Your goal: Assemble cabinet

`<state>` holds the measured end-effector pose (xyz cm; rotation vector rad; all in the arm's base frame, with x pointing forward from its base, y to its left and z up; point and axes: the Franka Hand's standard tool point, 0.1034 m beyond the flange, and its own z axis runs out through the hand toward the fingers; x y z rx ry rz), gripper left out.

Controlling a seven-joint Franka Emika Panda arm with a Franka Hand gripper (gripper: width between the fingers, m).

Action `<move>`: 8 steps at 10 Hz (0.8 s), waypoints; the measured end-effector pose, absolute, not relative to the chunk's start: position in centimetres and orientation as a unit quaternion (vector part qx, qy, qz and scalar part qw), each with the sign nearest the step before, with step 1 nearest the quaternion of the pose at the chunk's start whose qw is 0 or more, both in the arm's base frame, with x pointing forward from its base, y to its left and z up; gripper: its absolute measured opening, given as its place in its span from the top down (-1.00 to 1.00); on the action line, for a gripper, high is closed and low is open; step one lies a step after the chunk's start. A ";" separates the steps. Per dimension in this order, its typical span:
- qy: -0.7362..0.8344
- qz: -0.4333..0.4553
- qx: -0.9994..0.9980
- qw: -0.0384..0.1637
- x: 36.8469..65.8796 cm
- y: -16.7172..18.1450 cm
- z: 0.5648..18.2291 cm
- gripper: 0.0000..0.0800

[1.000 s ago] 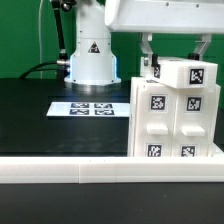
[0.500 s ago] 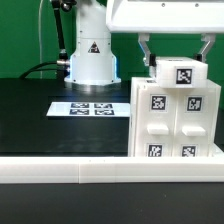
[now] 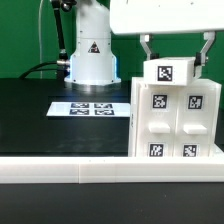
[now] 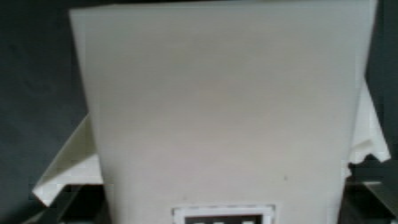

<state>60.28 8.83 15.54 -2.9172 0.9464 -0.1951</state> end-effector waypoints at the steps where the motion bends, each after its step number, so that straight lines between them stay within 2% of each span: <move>1: 0.370 -0.061 -0.926 0.039 60.2 9.0 15.5 -0.39; 5: 0.535 -0.045 -0.842 0.057 60.2 9.2 15.5 -0.39; 8: 0.583 -0.033 -0.809 0.068 60.2 9.2 15.5 -0.39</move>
Offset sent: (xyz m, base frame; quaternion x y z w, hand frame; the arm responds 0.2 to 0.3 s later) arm -0.0021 0.0043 -0.0078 -0.0047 -0.0115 0.2979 0.9545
